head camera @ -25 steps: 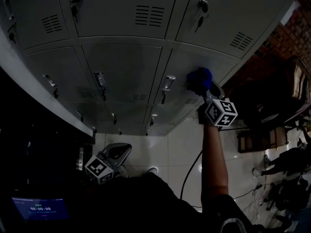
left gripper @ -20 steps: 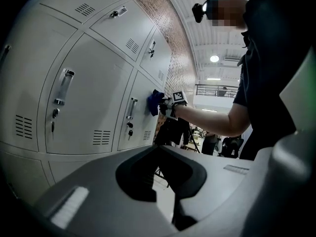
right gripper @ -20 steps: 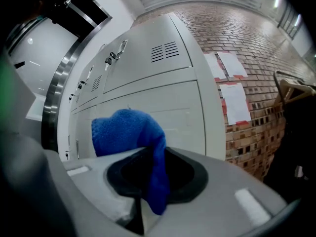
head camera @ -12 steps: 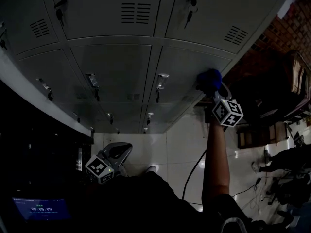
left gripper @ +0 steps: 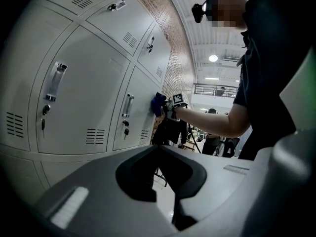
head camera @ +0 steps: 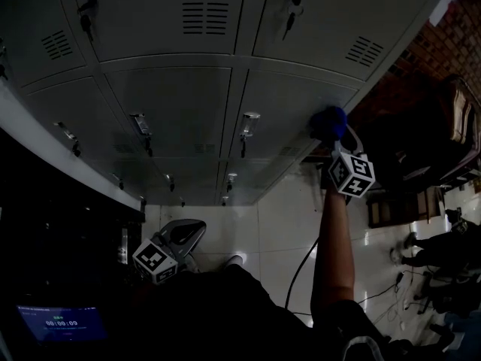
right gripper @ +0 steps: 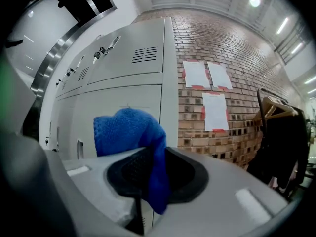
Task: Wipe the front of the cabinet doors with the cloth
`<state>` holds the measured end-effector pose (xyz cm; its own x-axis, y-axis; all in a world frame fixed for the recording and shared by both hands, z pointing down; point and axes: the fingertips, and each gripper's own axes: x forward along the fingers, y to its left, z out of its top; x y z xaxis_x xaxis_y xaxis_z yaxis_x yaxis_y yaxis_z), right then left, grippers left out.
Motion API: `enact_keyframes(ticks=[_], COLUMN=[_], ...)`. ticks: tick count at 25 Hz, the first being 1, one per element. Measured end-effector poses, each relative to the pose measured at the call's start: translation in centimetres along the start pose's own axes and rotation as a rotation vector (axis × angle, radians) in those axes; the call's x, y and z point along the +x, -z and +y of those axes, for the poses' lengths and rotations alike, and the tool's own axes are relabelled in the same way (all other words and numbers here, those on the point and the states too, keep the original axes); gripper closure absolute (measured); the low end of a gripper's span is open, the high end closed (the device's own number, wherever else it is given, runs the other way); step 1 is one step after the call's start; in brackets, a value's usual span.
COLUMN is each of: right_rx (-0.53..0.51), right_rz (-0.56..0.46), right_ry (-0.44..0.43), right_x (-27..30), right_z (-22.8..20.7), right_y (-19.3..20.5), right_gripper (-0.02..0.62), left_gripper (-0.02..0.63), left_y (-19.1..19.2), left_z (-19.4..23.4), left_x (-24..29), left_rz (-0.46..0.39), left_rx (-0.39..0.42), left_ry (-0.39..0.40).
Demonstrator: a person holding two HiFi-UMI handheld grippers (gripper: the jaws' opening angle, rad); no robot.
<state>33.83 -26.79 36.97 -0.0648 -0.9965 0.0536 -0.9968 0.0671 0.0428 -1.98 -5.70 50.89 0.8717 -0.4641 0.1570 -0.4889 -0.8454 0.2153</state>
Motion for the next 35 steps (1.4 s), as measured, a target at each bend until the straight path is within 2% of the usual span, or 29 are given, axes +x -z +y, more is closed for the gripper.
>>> enact_keyframes(ticks=[6,9,13,18,21,28,35], right_rx=[-0.005,-0.008,0.022,0.032,0.027,0.044,0.048], right_rz=[-0.005,-0.034,-0.050,0.004,0.035,0.079,0.088], right_ry=[0.053,0.059,-0.036,-0.206,-0.264,-0.328,-0.292], right_x=[-0.4,-1.1,-1.6,-0.8,0.0,2.6,3.1], right_z=[0.3,1.9,7.5,16.2,19.5,23.0,21.7], right_y=[-0.1,-0.6,-0.4,2.1,3.3,4.7,5.2], right_gripper=[0.526,0.526,0.526,0.526,0.526,0.526,0.526], left_gripper=[0.606,0.606,0.606,0.606,0.606,0.606,0.606], left_y=[-0.2,-0.2,-0.2,-0.4,0.1,-0.2,-0.2], left_z=[0.3,0.4,0.6,1.0,1.3,1.4,1.8], left_x=[-0.8,-1.2,-1.9,-3.1,-4.0,-5.7,-6.4], left_rz=[-0.008,-0.008,-0.010,-0.024,-0.017,-0.026,-0.032], left_rx=[0.001,-0.003,-0.001,-0.002,0.002,-0.021,-0.017], left_ry=[-0.004,-0.006,-0.012,-0.028,-0.043,-0.070,-0.088])
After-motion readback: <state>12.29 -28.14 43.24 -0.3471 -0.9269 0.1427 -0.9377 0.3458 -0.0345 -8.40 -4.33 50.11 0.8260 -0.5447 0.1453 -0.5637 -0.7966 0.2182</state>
